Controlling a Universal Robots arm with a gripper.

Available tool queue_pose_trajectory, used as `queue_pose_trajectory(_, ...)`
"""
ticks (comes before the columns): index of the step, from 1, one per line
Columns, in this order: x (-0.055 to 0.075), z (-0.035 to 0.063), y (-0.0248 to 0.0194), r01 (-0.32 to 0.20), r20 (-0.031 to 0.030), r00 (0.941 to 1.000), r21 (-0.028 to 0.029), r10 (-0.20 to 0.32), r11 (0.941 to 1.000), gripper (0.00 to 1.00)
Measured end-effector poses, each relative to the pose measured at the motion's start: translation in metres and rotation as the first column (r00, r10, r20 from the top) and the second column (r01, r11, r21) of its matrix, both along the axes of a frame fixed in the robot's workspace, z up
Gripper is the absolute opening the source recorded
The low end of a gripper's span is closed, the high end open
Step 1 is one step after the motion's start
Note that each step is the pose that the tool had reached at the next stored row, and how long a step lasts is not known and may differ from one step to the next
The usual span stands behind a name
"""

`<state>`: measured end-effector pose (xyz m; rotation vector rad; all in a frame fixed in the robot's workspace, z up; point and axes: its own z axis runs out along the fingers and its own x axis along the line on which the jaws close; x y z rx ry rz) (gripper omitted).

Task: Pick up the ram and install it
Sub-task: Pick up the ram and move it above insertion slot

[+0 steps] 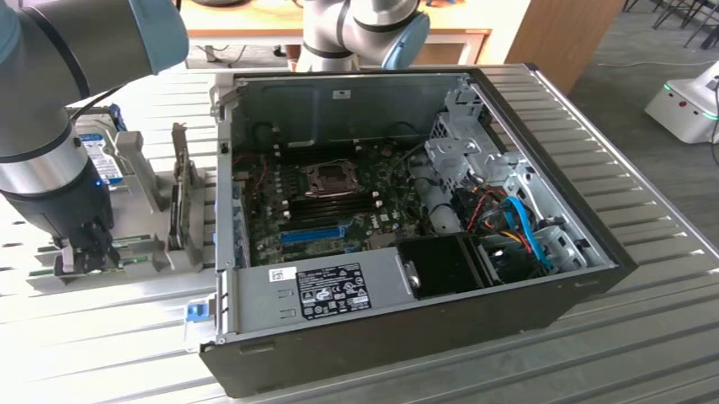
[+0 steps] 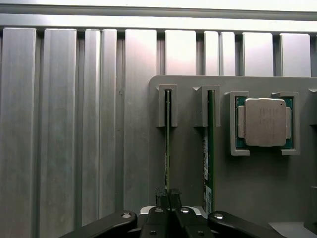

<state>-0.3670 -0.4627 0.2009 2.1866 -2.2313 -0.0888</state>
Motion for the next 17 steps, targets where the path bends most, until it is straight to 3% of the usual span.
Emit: queue_pose_trajectory(17,0.0,0.0091,0.0,0.0,-0.0014,1.0,0.0,0.0,1.0,0.12)
